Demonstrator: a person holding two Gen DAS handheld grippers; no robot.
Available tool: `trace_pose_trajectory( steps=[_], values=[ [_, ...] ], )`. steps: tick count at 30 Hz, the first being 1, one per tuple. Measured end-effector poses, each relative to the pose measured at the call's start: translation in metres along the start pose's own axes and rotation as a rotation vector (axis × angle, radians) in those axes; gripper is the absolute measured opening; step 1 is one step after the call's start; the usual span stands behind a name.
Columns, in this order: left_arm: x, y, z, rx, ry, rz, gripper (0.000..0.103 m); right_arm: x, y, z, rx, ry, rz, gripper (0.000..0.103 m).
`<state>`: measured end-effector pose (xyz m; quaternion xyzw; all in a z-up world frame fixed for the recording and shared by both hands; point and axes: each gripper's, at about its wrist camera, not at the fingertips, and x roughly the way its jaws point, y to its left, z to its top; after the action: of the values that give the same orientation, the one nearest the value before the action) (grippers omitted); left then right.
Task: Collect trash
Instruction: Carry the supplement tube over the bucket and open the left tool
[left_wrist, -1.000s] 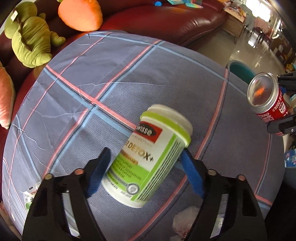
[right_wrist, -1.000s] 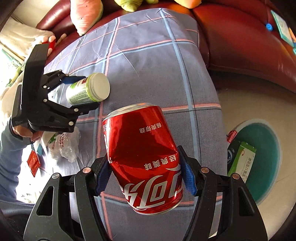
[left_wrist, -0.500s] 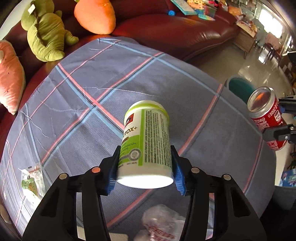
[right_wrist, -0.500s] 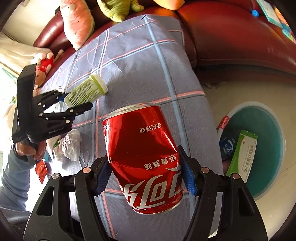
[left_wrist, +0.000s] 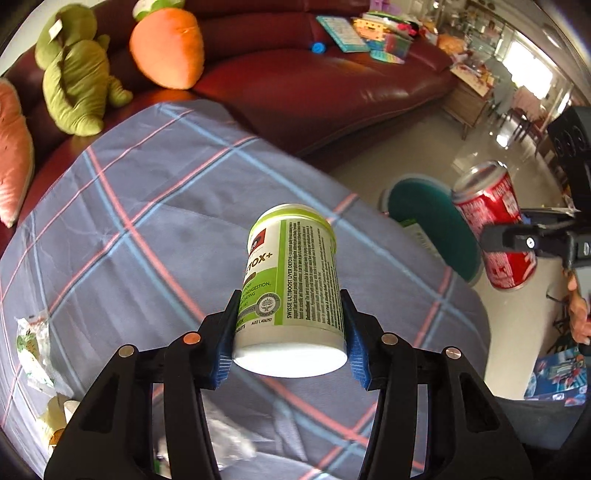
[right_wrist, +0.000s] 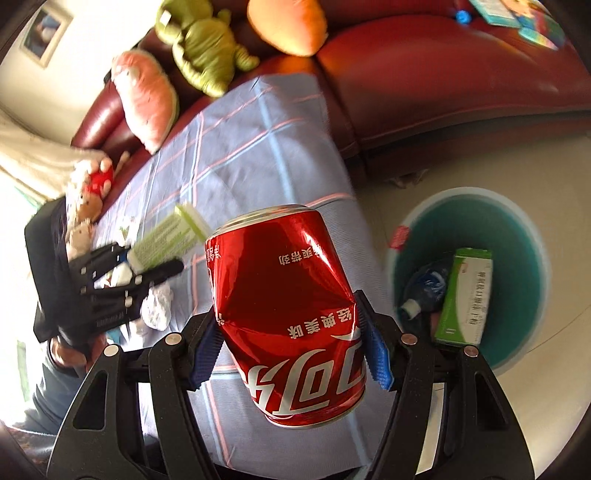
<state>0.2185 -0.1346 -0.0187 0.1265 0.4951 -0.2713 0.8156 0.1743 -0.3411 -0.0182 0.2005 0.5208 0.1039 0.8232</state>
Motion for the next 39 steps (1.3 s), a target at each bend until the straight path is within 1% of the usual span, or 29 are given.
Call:
trace_pose_trajectory(
  steps=[6,9,15,19,23,27,28,29,31,34,39],
  values=[
    [0.009,-0.055,0.025,0.055,-0.011,-0.056,0.051,-0.038,-0.052,-0.001,0.101,-0.092,-0.036,0.063],
    [0.021,-0.085,0.038,0.089,-0.002,-0.078,0.051,-0.047,-0.076,-0.002,0.146,-0.116,-0.059,0.063],
    [0.048,-0.139,0.055,0.148,0.043,-0.117,0.051,-0.051,-0.119,-0.006,0.221,-0.126,-0.08,0.063],
    [0.065,-0.167,0.064,0.176,0.069,-0.138,0.051,-0.052,-0.136,-0.008,0.244,-0.124,-0.085,0.063],
    [0.078,-0.187,0.07,0.196,0.09,-0.155,0.051,-0.054,-0.15,-0.01,0.268,-0.126,-0.092,0.063],
    [0.09,-0.196,0.073,0.187,0.105,-0.161,0.053,-0.054,-0.16,-0.011,0.285,-0.125,-0.096,0.063],
    [0.09,-0.197,0.072,0.183,0.107,-0.162,0.061,-0.054,-0.161,-0.01,0.286,-0.125,-0.096,0.063],
    [0.091,-0.198,0.072,0.178,0.108,-0.158,0.075,-0.053,-0.162,-0.01,0.285,-0.124,-0.097,0.063],
    [0.089,-0.199,0.071,0.17,0.089,-0.138,0.088,-0.051,-0.161,-0.008,0.284,-0.122,-0.096,0.063],
    [0.085,-0.197,0.066,0.149,0.084,-0.145,0.089,-0.049,-0.159,-0.007,0.278,-0.12,-0.098,0.063],
    [0.079,-0.179,0.055,0.105,0.086,-0.15,0.092,-0.046,-0.157,-0.008,0.27,-0.112,-0.097,0.063]
  ],
)
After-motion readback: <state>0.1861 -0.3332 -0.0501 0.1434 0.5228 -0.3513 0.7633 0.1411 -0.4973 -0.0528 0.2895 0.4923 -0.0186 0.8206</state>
